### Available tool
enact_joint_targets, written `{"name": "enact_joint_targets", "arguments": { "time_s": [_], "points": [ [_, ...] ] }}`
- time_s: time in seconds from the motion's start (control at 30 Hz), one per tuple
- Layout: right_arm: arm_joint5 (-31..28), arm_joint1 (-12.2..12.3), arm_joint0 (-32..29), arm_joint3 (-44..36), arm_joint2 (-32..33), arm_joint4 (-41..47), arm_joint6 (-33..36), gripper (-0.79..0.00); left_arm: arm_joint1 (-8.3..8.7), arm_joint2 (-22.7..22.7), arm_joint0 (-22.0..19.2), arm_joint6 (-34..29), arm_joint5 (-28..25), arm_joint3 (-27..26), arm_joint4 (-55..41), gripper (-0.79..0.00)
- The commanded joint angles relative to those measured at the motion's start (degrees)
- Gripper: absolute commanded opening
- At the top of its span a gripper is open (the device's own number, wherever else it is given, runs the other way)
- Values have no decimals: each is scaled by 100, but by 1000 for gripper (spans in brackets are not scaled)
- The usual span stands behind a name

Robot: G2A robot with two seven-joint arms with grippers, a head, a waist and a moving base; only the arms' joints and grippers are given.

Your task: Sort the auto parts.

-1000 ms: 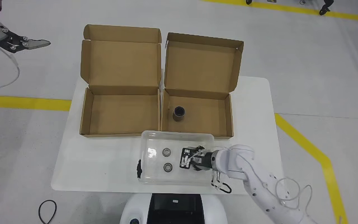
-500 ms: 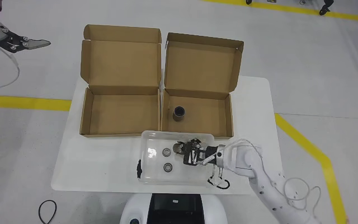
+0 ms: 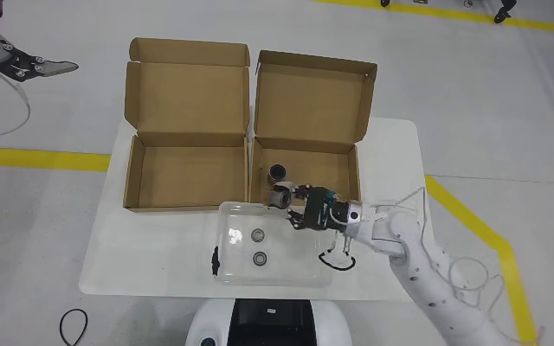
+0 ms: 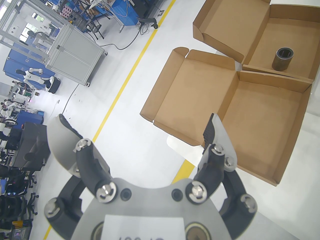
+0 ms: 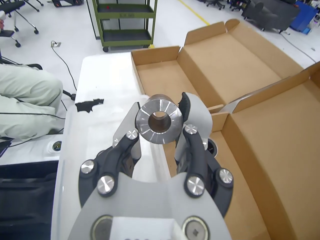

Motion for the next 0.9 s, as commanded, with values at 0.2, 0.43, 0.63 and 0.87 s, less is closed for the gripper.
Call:
{"name": "enact_joint_targets", "arguments": {
  "time_s": [0.2, 0.43, 0.63, 0.87],
  "points": [
    [-55, -33, 398, -356, 104, 372, -108, -785, 0, 0, 0, 0, 0, 0, 0, 0],
    [71, -41, 585, -853, 254, 486, -60, -785, 0, 0, 0, 0, 0, 0, 0, 0],
    [222, -48, 743, -1257, 411, 628, -16, -785, 0, 0, 0, 0, 0, 0, 0, 0],
    [430, -66, 1021, -1501, 572, 907, 140, -785, 0, 0, 0, 0, 0, 0, 0, 0]
  ]
}}
